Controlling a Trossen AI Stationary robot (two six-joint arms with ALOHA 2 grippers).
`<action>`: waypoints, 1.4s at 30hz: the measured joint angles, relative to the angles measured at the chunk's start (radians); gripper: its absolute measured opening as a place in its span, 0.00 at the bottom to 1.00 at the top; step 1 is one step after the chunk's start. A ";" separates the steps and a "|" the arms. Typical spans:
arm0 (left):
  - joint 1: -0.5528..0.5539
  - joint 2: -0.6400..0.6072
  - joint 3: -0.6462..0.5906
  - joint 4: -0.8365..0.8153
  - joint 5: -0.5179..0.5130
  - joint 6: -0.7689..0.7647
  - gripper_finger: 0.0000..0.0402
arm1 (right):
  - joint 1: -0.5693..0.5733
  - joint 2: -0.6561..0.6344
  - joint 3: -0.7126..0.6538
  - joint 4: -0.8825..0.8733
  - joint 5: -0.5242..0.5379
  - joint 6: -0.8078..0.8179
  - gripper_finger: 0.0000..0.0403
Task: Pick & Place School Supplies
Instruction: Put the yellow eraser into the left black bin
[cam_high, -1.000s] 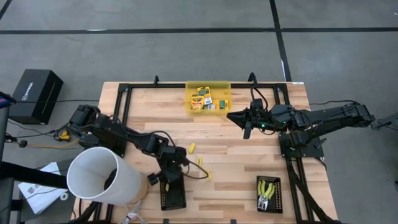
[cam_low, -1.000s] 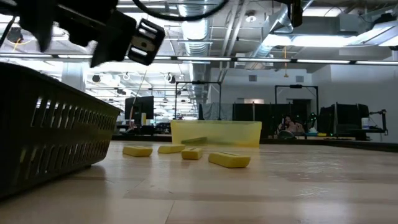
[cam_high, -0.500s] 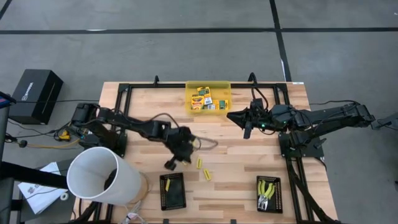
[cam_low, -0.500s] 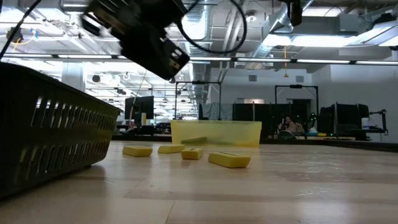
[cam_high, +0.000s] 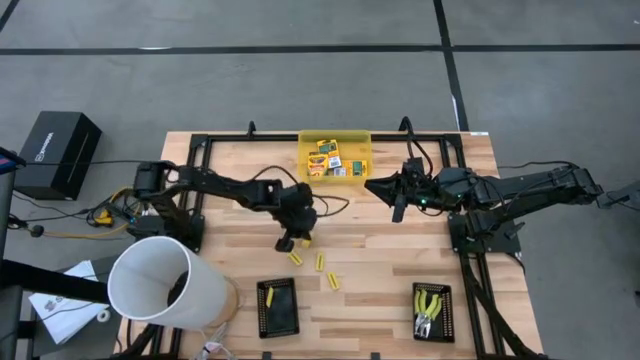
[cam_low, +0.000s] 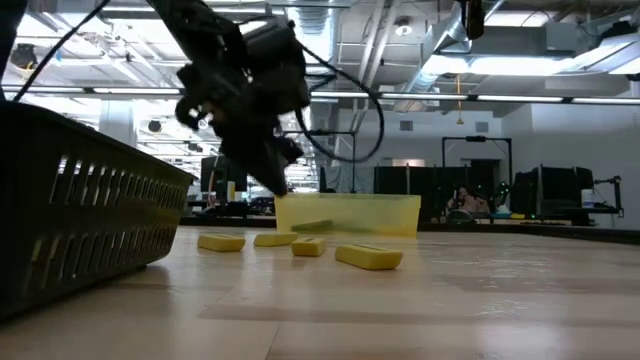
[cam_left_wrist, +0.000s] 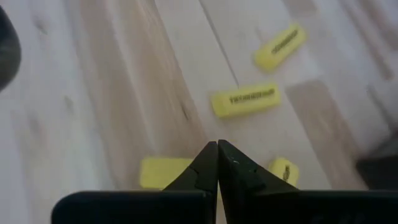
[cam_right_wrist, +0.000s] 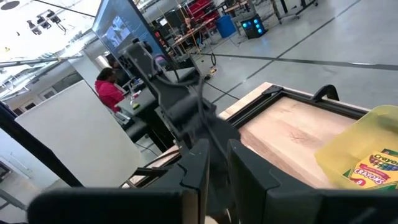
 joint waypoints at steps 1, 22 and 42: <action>-0.005 0.017 0.000 0.007 0.000 0.006 0.00 | 0.000 0.000 0.000 0.000 0.000 0.000 0.13; 0.052 0.075 0.000 0.028 -0.061 0.020 0.00 | 0.000 0.000 0.000 -0.002 -0.003 0.000 0.13; 0.047 0.070 -0.101 0.021 -0.054 0.042 0.00 | 0.000 0.000 0.000 -0.003 -0.003 0.000 0.13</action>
